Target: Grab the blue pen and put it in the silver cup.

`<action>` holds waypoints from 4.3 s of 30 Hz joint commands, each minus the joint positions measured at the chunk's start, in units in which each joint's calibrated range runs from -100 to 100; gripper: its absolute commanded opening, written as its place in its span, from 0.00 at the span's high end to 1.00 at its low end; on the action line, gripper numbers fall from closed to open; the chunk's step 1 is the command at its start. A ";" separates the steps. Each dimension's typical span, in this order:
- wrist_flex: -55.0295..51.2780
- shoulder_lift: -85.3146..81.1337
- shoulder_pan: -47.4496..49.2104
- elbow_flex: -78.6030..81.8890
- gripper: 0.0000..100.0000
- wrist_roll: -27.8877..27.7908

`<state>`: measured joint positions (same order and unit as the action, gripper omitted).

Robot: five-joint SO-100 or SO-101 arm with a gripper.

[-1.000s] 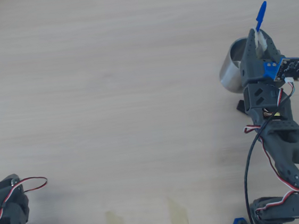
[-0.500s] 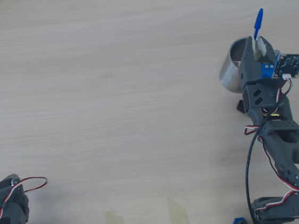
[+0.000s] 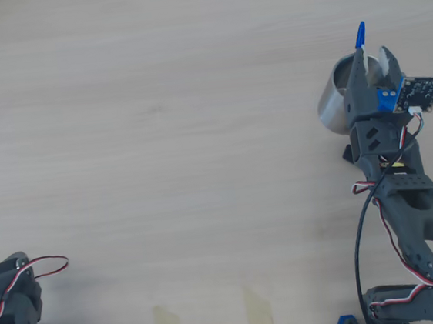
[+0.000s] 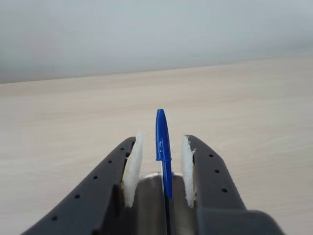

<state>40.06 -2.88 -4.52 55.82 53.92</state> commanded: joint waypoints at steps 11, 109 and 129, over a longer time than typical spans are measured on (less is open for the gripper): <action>-5.78 -13.83 0.15 -1.17 0.86 0.12; -95.70 -94.80 3.90 43.91 0.81 5.48; -114.40 -94.80 3.82 43.91 0.89 4.75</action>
<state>-72.17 -97.25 -1.09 99.28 59.30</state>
